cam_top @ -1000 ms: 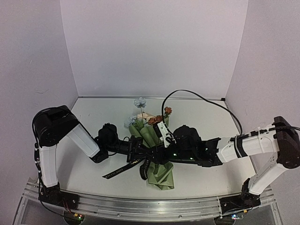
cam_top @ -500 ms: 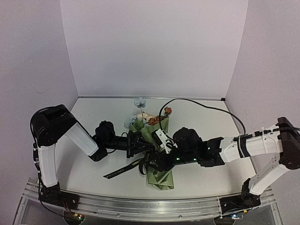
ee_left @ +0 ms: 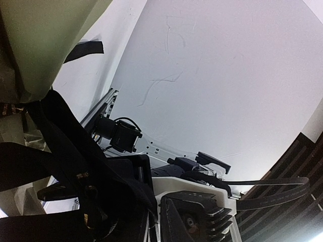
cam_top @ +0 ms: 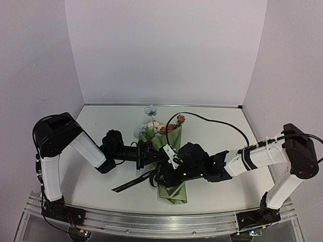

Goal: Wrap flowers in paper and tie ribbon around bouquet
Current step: Tie the half-tied ribbon around the folded bouquet.

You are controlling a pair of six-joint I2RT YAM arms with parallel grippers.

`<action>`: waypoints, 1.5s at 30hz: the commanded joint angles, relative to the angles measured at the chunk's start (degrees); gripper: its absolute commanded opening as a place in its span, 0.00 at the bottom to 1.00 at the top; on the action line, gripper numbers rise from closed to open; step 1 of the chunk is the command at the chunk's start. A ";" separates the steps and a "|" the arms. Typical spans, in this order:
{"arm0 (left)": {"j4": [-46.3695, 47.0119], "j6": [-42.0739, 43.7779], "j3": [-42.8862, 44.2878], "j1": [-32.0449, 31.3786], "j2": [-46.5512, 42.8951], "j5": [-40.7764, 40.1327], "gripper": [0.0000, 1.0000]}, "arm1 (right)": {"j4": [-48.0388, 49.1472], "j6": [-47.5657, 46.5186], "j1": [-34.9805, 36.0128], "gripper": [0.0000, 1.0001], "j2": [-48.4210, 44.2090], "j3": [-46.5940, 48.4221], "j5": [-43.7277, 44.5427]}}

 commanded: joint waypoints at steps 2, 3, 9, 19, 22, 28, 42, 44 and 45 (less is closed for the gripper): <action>5.76 -1.34 1.60 -0.03 -0.92 0.41 0.11 | 3.76 0.80 0.28 0.48 1.26 2.88 2.59; 5.89 -1.40 1.55 -0.02 -0.88 0.45 0.11 | 3.70 0.96 0.28 0.47 1.53 3.24 2.50; 7.12 -2.07 0.96 0.01 -0.24 0.29 0.10 | 3.30 1.95 0.28 0.40 2.52 3.68 1.53; 7.78 -1.91 0.35 0.03 0.09 0.38 0.10 | -1.38 1.98 0.30 0.01 1.34 4.10 2.45; 7.73 -1.05 -0.43 0.44 -0.21 0.40 0.10 | -2.34 2.01 0.31 0.00 0.25 3.69 2.59; 2.52 4.73 -1.96 2.20 -1.12 1.57 0.09 | -8.07 1.21 0.28 0.00 -3.85 2.83 5.17; -18.02 23.31 -1.87 5.42 -4.05 4.22 0.02 | -29.66 -4.04 -0.05 0.00 -7.14 7.34 11.91; -27.66 30.75 -0.15 5.69 -5.70 4.16 0.01 | -32.25 -4.92 -0.60 0.00 -7.02 8.39 12.77; -34.11 34.72 0.40 5.95 -6.82 3.39 0.01 | -33.63 -5.16 -0.82 0.00 -6.90 8.78 12.91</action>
